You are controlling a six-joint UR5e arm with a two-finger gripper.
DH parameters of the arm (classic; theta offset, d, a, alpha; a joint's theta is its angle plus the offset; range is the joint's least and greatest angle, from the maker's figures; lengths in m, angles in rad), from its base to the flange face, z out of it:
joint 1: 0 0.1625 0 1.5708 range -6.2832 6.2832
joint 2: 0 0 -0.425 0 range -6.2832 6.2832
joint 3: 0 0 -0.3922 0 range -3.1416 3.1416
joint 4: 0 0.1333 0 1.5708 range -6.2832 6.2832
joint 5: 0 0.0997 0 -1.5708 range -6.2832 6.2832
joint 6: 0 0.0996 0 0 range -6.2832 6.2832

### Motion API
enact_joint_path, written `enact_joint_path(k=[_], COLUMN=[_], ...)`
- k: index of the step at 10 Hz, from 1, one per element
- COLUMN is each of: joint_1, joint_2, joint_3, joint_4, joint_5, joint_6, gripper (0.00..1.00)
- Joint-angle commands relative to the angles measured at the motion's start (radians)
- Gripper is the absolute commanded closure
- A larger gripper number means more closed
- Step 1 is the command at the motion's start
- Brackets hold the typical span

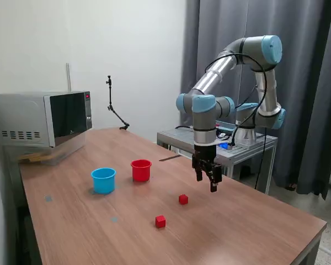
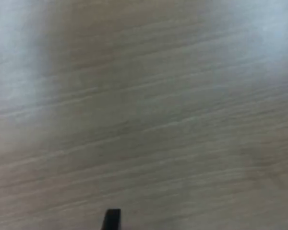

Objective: Place red objects in the red bin, and blue objects in the blue bin.

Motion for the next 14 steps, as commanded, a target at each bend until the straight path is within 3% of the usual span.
enact_joint_path(k=[1,5,9,14], joint_1=[-0.024,-0.062,-0.075,-0.101], joint_2=[0.038,0.062,0.115,0.125], joint_3=[-0.004,-0.013,-0.084,-0.085], joint_4=[-0.017,-0.029,-0.029,-0.028], joint_5=[0.0,0.0,0.0,0.0], joint_6=[-0.034,-0.061,-0.111,-0.14], gripper=[0.0,0.0,0.0,0.0])
